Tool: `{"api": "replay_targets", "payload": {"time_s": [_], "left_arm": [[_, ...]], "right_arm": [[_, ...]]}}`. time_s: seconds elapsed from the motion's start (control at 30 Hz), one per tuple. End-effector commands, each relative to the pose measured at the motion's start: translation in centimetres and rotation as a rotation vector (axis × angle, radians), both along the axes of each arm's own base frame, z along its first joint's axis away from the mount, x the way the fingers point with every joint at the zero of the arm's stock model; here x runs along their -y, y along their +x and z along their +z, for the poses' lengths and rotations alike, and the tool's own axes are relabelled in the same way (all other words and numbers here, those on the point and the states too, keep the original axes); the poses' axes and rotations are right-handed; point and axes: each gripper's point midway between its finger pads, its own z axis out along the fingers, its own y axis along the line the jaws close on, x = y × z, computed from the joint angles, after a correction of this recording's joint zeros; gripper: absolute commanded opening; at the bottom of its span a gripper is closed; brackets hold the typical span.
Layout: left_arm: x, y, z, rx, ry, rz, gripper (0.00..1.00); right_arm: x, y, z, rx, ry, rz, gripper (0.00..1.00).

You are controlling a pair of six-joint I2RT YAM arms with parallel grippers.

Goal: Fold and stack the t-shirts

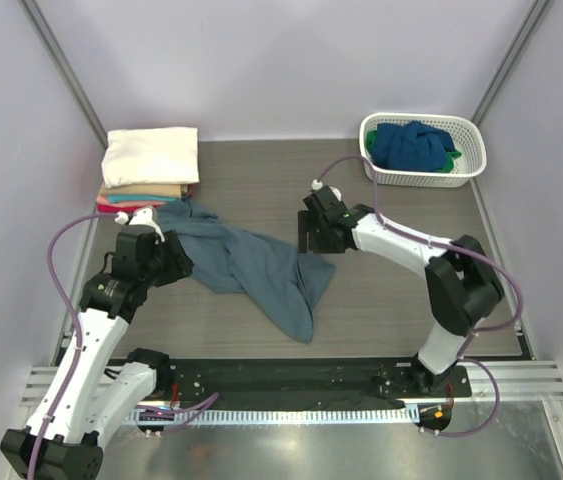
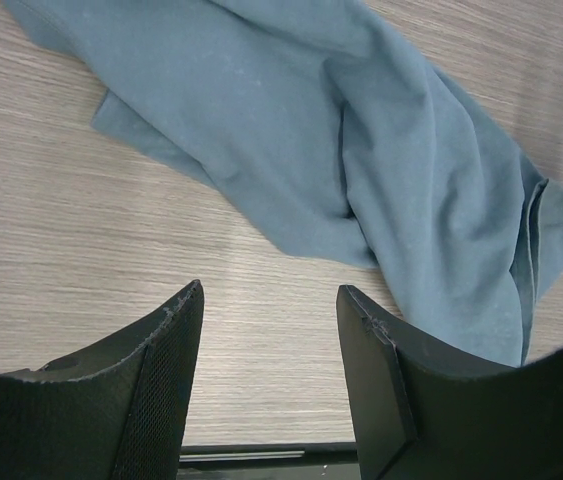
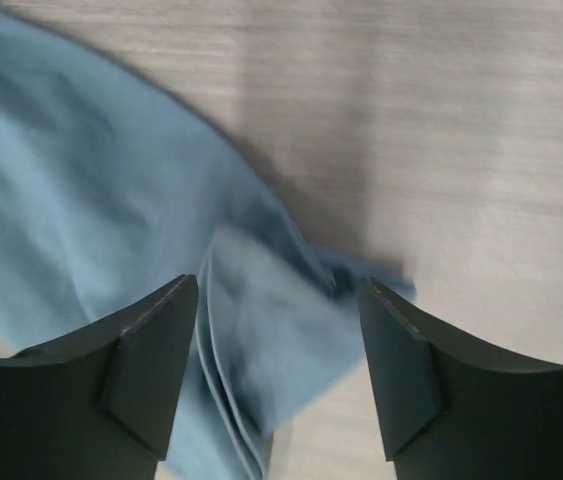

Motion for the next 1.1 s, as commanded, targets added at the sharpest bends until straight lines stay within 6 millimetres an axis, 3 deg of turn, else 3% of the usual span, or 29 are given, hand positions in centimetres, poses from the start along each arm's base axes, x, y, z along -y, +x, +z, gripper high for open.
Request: {"api": "replay_targets", "payload": {"time_s": [0.0,0.2,0.33,0.53,0.7,0.73,0.77,0.8,0.83,0.87,0.93,1.0,1.03,1.07], "left_arm": [[0.1,0.6,0.4,0.031,-0.012,-0.008,0.57],[0.1,0.5,0.6,0.042,-0.012,-0.005,0.57],[0.1,0.5,0.7,0.045,-0.012,-0.005,0.57],[0.0,0.5,0.8,0.051,-0.014,-0.002,0.57],[-0.1,0.4,1.0,0.061,-0.012,0.005,0.57],[-0.1,0.4,1.0,0.063,-0.012,0.003,0.57],[-0.1,0.4,1.1,0.066,-0.013,0.003,0.57],[-0.2,0.4,1.1,0.067,-0.012,0.004,0.57],[-0.2,0.4,1.2,0.069,-0.014,0.005,0.57],[-0.1,0.4,1.2,0.070,-0.014,0.005,0.57],[0.0,0.4,1.1,0.068,-0.018,0.001,0.57],[0.0,0.4,1.1,0.067,-0.022,0.000,0.57],[0.0,0.4,1.0,0.064,-0.022,0.001,0.57],[0.1,0.4,1.0,0.062,-0.023,-0.001,0.57]], "right_arm": [[-3.1,2.7,1.4,0.055,0.060,0.082,0.69],[-3.6,3.8,-0.9,0.026,0.012,0.091,0.61],[-3.1,3.2,-1.3,0.010,0.001,0.088,0.30],[-1.6,1.8,-0.7,0.009,0.003,0.091,0.01],[1.2,0.8,0.8,0.036,-0.003,0.051,0.01],[2.4,-0.2,0.1,0.014,-0.021,0.034,0.01],[3.4,-0.6,1.7,0.055,-0.013,0.013,0.01],[4.4,-1.1,1.9,0.056,-0.021,-0.011,0.01],[5.9,-2.6,1.2,0.038,-0.046,-0.043,0.01],[6.6,-3.2,2.8,0.089,-0.018,-0.069,0.01],[7.4,-4.7,2.7,0.087,0.002,-0.083,0.01],[6.8,-5.4,3.5,0.083,0.057,-0.073,0.01],[5.4,-5.6,4.2,0.071,0.117,-0.030,0.12],[4.5,-5.5,4.4,0.062,0.145,-0.003,0.36]]}}
